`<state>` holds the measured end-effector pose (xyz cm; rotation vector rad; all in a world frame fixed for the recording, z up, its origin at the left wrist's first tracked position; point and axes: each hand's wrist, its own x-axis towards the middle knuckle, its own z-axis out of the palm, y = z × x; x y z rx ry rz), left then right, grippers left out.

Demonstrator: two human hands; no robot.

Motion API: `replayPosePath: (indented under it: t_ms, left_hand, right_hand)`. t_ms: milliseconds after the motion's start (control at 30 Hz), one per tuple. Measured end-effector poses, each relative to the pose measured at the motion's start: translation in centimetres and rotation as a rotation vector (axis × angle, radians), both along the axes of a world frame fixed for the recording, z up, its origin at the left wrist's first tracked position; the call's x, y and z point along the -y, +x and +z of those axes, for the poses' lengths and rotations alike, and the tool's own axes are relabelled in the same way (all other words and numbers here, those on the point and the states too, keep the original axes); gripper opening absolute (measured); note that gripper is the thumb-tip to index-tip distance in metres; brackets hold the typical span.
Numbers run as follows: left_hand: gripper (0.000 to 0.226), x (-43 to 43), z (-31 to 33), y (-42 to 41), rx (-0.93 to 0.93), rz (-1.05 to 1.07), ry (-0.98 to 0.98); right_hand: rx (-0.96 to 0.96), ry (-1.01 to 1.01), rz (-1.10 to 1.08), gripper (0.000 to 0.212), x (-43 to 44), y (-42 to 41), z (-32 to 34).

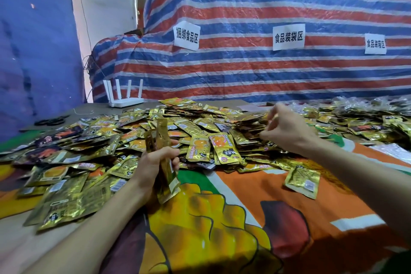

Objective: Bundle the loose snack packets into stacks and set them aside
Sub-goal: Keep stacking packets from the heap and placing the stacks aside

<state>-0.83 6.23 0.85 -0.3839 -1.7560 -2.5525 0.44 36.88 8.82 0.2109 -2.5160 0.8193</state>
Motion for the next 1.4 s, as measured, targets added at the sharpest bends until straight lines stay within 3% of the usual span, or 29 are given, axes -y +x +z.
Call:
replayPosePath:
  t_ms: [167,333,433,633,800,900,1067,1167,1400]
  left_hand:
    - [0.042,-0.4,0.4,0.5,0.084,-0.116,0.062]
    - [0.051,0.1,0.8,0.9,0.161,-0.098,0.020]
    - [0.039,0.4,0.9,0.5,0.191,-0.033,0.039]
    - [0.009,0.4,0.6,-0.3,0.266,0.094,0.006]
    - [0.031,0.3,0.7,-0.2,0.219,0.000,0.023]
    - [0.045,0.5,0.8,-0.3,0.225,-0.045,0.083]
    - [0.041,0.7,0.8,-0.3,0.251,-0.180,0.084]
    - [0.040,0.6,0.5,-0.2,0.260,-0.174,-0.023]
    - [0.034,0.6,0.6,-0.1,0.251,-0.220,-0.027]
  right_hand:
    - [0.129,-0.394,0.372,0.037,9.3,-2.2,-2.8]
    - [0.104,-0.567,0.418,0.037,15.0,-4.7,-4.6]
    - [0.079,-0.647,0.418,0.032,15.7,-5.8,-6.3]
    - [0.142,-0.640,0.532,0.027,14.3,-6.5,-7.4]
    - [0.135,-0.638,0.550,0.025,14.1,-6.2,-7.3]
    - [0.082,-0.536,0.527,0.024,14.0,-6.2,-7.4]
    - [0.098,-0.402,0.559,0.024,13.9,-6.0,-7.4]
    - [0.062,-0.458,0.598,0.024,14.1,-5.6,-7.3]
    - [0.079,-0.467,0.577,0.022,13.6,-5.7,-7.2]
